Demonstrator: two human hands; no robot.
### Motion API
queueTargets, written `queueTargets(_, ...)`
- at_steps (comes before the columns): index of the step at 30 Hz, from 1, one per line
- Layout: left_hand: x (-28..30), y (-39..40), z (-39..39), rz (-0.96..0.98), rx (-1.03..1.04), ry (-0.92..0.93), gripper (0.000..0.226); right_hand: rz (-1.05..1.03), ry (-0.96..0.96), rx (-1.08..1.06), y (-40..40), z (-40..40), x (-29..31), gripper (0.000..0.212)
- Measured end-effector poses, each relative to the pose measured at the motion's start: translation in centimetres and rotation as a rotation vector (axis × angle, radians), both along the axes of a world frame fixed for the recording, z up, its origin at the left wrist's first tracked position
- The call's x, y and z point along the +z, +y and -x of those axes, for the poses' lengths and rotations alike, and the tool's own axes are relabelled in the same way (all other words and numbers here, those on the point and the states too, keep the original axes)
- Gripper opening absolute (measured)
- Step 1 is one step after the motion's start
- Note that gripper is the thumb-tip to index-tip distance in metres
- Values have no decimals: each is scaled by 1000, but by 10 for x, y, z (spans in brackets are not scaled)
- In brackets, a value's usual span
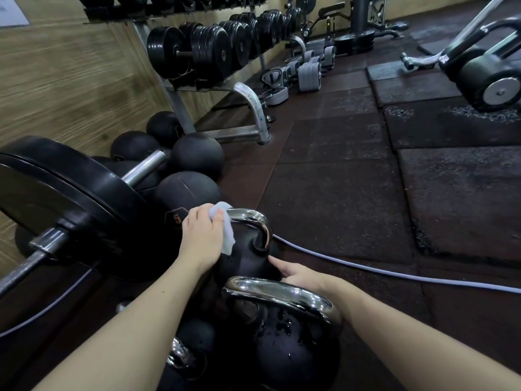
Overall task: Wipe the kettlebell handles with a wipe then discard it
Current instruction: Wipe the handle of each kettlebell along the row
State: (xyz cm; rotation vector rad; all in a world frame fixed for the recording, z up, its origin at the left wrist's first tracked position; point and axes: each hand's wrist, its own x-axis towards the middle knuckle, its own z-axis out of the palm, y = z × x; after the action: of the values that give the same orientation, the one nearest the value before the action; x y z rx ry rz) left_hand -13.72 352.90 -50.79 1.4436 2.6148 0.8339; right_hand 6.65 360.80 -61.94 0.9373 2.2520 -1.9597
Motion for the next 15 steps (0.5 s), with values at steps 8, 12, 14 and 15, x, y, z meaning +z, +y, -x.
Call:
queueTargets(8, -10, -17, 4, -157, 267, -398, 40, 20, -21, -12, 2, 2, -2, 119)
queueTargets(12, -14, -13, -2, -141, 183, -168, 45, 23, -28, -18, 4, 4, -4, 124)
queueTargets(14, -12, -7, -7, -77, 34, 79, 48, 22, -39, -6, 7, 7, -9, 122)
queueTargets(15, -10, -5, -13, -34, -86, 230, 49, 24, -49, -9, 6, 6, -6, 120)
